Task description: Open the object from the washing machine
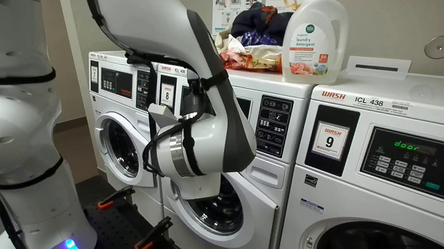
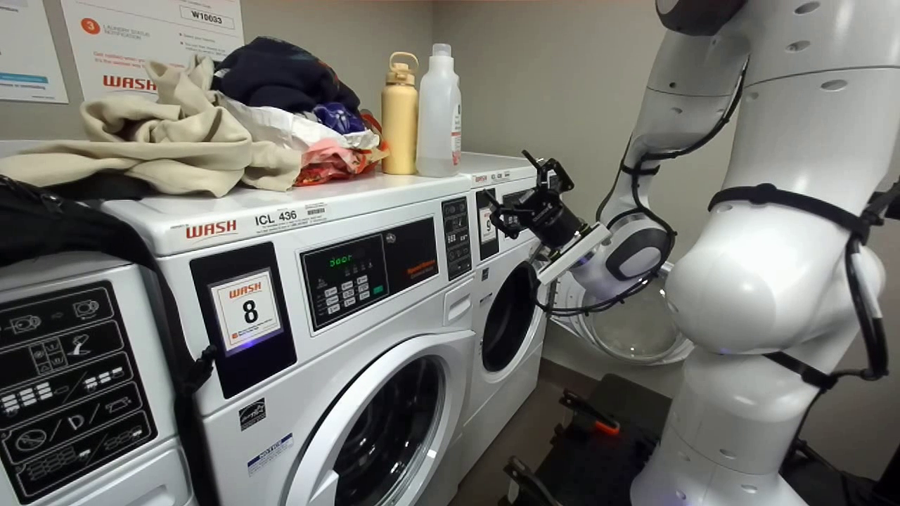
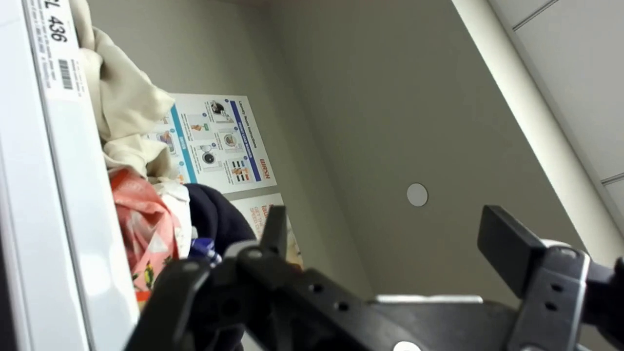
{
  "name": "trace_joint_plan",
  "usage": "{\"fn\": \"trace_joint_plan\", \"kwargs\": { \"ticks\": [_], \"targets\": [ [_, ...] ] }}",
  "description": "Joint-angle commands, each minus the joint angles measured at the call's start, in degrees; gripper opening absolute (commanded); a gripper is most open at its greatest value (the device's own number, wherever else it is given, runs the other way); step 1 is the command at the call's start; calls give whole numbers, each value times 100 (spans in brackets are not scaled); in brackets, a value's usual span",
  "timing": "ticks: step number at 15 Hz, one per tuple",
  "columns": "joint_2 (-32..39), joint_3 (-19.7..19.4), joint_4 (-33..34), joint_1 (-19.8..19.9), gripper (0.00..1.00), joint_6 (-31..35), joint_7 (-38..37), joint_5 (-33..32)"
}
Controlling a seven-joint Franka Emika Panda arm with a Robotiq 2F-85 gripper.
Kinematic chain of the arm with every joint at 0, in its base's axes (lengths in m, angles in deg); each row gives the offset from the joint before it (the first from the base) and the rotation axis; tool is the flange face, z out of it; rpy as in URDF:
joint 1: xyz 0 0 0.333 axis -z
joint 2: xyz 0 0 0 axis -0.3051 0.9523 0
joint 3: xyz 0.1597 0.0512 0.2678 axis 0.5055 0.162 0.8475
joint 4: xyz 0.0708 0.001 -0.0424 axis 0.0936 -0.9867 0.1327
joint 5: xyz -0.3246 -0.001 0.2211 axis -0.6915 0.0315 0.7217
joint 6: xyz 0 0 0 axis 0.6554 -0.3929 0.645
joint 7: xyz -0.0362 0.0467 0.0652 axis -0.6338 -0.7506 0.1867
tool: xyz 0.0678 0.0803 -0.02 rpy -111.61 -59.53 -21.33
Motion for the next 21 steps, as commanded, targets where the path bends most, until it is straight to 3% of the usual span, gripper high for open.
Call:
{"fn": "trace_joint_plan", "kwargs": {
  "ticks": [1,11,21],
  "targets": [
    [559,-16,82,25,100,-47,449,372],
    [2037,41,593,25,100,-83,1221,1691],
    [3331,342,1085,43,100,-293,1202,2811]
  ]
}}
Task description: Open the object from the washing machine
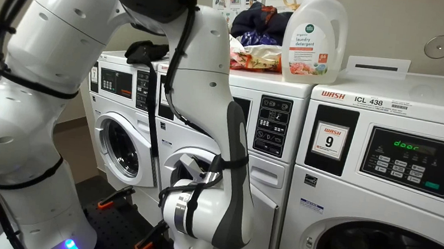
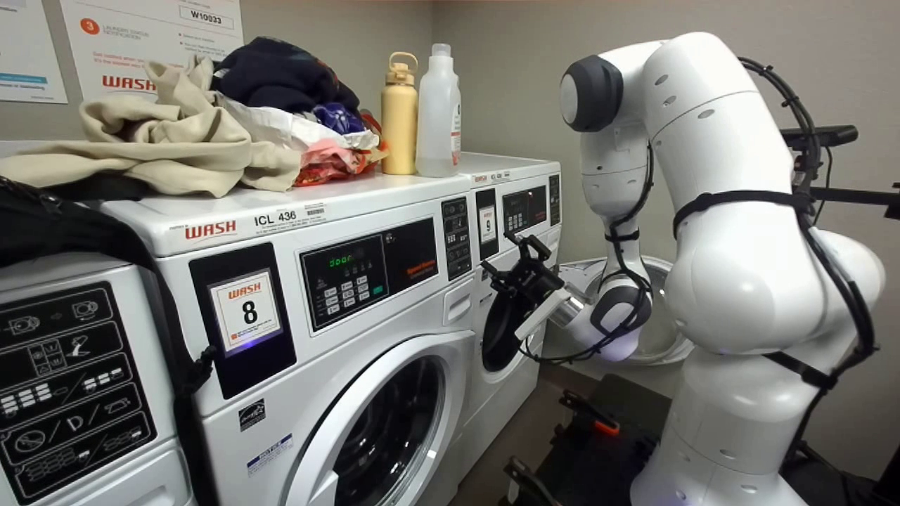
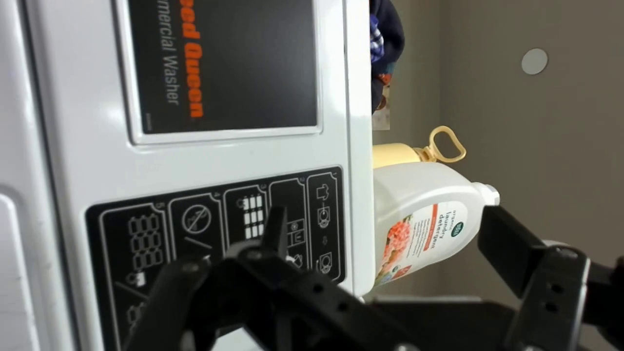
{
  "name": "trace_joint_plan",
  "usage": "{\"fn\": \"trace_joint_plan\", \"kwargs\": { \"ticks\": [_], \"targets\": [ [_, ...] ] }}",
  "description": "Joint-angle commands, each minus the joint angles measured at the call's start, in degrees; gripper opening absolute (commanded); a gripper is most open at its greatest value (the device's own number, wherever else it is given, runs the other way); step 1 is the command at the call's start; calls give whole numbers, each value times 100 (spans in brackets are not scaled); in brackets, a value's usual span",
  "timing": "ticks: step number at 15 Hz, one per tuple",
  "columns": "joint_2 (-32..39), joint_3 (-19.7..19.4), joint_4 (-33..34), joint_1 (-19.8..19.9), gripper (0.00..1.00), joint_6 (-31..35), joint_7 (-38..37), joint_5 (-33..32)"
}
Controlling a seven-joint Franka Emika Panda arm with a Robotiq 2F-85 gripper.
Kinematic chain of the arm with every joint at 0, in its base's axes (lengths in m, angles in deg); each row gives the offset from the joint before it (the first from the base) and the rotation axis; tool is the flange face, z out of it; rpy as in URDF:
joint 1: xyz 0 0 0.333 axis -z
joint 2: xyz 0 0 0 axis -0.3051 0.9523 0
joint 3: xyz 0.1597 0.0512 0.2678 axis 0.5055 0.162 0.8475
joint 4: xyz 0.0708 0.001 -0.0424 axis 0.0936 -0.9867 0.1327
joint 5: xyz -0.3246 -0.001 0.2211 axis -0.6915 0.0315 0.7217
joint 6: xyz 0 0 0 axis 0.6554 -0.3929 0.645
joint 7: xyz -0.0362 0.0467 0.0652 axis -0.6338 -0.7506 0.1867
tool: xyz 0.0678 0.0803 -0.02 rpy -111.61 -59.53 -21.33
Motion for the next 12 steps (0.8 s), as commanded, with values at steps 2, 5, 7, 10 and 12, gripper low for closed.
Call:
{"fn": "trace_joint_plan", "kwargs": {
  "ticks": [2,5,7,10,12],
  "targets": [
    [531,182,204,26,100,-306,96,414],
    [800,253,310,14,100,-390,127,682],
    [960,295,393,2,100,-446,136,857],
    [1154,373,502,-35,100,-437,102,1128],
    [1218,415,523,-90,100,-314,68,1309]
  ]
}}
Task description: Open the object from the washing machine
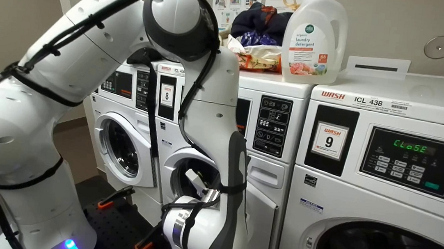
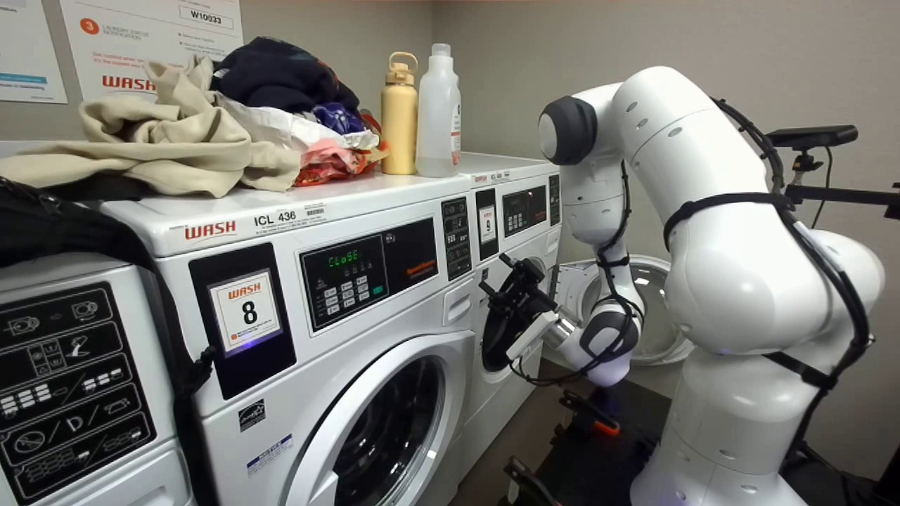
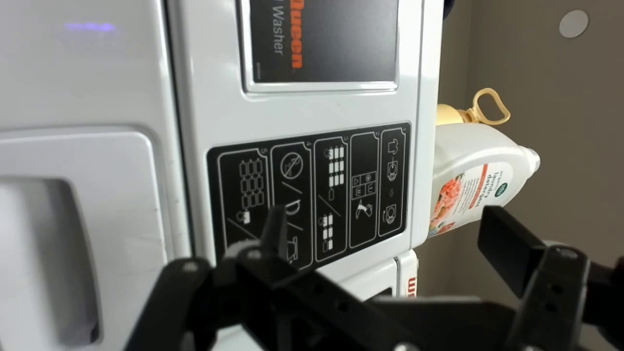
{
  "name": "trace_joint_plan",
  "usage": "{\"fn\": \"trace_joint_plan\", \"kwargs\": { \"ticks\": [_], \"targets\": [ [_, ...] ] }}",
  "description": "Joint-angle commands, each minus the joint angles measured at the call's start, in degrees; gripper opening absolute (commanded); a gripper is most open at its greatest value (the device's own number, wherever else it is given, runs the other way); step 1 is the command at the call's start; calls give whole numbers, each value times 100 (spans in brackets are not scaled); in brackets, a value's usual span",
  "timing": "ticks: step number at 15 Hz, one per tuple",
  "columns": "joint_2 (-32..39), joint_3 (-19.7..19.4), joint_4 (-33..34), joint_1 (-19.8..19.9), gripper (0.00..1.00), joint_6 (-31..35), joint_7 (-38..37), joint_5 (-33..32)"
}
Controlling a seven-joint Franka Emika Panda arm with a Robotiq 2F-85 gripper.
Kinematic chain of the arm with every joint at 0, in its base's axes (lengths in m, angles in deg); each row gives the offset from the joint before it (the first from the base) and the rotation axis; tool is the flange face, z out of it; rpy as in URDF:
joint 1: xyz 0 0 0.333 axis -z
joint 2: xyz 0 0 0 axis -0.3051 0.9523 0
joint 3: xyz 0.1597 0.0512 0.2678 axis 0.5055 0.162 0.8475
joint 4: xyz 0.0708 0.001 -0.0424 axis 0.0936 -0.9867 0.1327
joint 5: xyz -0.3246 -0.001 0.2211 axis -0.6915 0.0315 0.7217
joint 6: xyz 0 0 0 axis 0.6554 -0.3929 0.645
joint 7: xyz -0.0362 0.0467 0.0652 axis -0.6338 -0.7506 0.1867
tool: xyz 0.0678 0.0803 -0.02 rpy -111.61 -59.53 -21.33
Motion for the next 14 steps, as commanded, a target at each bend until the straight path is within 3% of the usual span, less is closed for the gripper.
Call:
{"fn": "trace_joint_plan", "kwargs": {
  "ticks": [1,5,14],
  "targets": [
    [146,45,42,-145,100,85,77,357],
    [32,-73,-163,-275,100,336,-45,491],
    [617,115,289,-224,100,264,17,621]
  ]
}}
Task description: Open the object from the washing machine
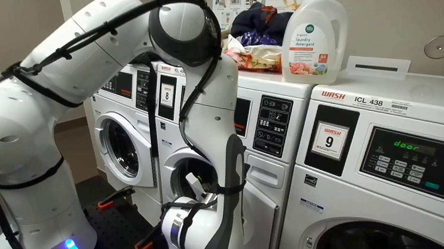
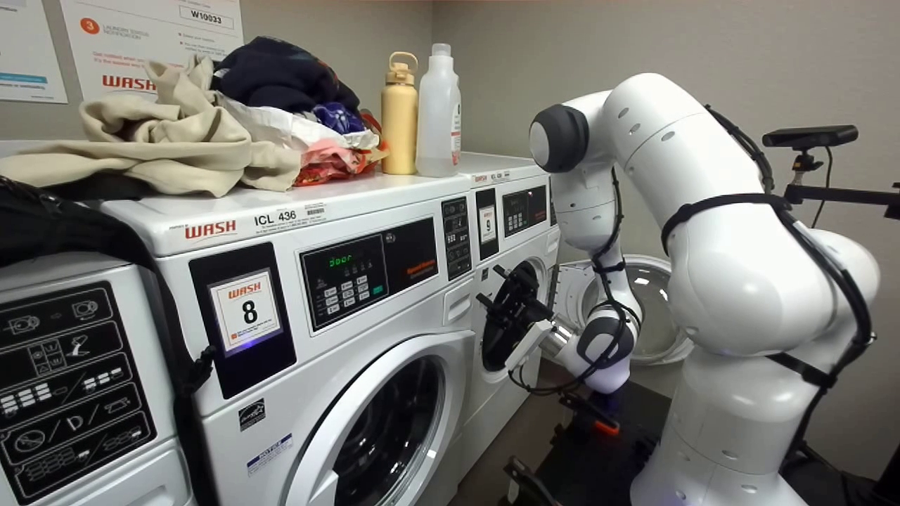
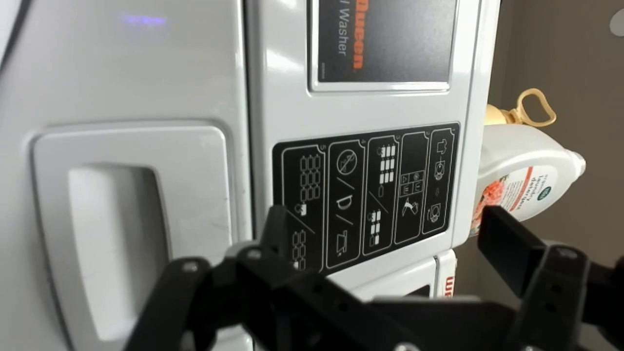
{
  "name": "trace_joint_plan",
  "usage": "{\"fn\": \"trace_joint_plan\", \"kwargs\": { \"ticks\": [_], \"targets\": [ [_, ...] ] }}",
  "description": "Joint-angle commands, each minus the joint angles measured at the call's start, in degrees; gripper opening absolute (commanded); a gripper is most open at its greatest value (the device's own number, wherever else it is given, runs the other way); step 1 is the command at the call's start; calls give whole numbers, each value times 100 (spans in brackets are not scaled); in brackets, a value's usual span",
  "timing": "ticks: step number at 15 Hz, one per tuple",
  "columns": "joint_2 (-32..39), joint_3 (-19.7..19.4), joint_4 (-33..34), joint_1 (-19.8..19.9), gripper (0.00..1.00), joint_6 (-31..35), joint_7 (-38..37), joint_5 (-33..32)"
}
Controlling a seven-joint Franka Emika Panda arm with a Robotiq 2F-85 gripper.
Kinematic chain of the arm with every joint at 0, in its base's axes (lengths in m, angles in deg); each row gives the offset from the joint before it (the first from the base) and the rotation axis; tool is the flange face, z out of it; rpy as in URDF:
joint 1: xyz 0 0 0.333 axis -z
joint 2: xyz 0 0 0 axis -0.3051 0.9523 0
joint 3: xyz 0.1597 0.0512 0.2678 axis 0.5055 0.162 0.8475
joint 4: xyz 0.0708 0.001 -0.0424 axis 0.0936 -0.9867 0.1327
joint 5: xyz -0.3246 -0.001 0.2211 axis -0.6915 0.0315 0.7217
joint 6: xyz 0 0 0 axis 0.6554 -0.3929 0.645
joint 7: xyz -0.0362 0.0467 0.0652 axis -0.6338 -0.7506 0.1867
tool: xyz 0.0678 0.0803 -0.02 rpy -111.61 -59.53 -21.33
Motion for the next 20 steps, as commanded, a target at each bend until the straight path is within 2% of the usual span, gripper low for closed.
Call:
{"fn": "trace_joint_plan", "kwargs": {
  "ticks": [1,11,15,19,20],
  "targets": [
    [454,166,319,23,100,2,7,291],
    [702,449,838,52,100,496,-104,1028],
    [1176,720,1374,65,100,553,-161,1343],
    [1653,787,1771,74,100,498,-184,1571],
    [1742,887,1881,249,100,533,-60,1431]
  ]
}}
